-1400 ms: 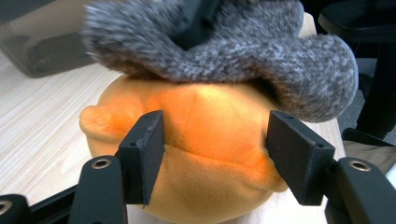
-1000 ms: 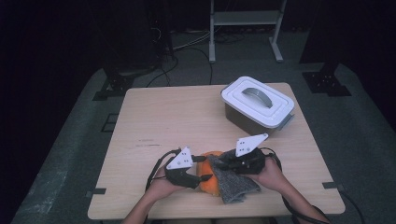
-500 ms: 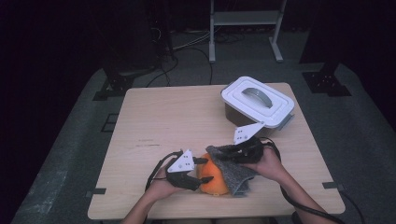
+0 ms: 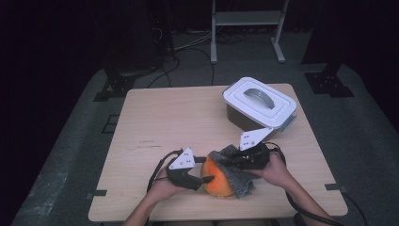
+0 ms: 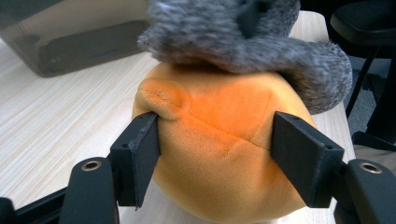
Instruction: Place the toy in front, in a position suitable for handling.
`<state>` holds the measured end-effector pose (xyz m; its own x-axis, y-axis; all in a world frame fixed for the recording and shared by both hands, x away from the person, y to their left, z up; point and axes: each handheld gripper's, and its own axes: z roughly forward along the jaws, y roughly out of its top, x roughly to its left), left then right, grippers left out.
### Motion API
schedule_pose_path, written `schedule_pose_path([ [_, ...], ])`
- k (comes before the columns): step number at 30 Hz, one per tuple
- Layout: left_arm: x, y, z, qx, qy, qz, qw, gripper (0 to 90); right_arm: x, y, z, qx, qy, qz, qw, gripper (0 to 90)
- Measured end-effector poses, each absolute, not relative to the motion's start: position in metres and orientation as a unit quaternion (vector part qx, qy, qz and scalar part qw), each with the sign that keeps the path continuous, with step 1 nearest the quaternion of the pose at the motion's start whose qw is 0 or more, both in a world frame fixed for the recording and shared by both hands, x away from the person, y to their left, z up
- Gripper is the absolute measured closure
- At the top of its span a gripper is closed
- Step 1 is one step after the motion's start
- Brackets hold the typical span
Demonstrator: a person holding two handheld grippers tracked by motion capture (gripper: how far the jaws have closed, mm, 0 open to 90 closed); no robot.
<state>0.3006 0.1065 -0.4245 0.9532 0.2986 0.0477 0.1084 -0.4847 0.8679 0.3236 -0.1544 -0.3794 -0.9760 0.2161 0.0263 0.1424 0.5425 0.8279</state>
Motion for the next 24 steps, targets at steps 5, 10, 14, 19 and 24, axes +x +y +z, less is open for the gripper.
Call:
schedule_pose_path([
  [5,0.300,0.111,-0.428,0.861,0.120,0.096,0.484,33.6,0.323,-0.146,-0.384,0.089,0.887,0.452,0.033,81.8],
  [10,0.300,0.111,-0.429,0.862,0.117,0.102,0.482,34.1,0.335,-0.171,-0.392,0.131,0.879,0.459,0.020,81.7],
  [14,0.301,0.113,-0.429,0.862,0.120,0.099,0.482,33.9,0.345,-0.182,-0.401,0.161,0.863,0.479,0.007,81.7],
  [19,0.304,0.121,-0.428,0.854,0.150,0.049,0.495,25.5,0.335,-0.169,-0.408,0.147,0.864,0.481,-0.005,81.7],
  [24,0.303,0.122,-0.427,0.842,0.180,-0.001,0.509,17.8,0.317,-0.160,-0.410,0.130,0.864,0.486,0.002,81.7],
])
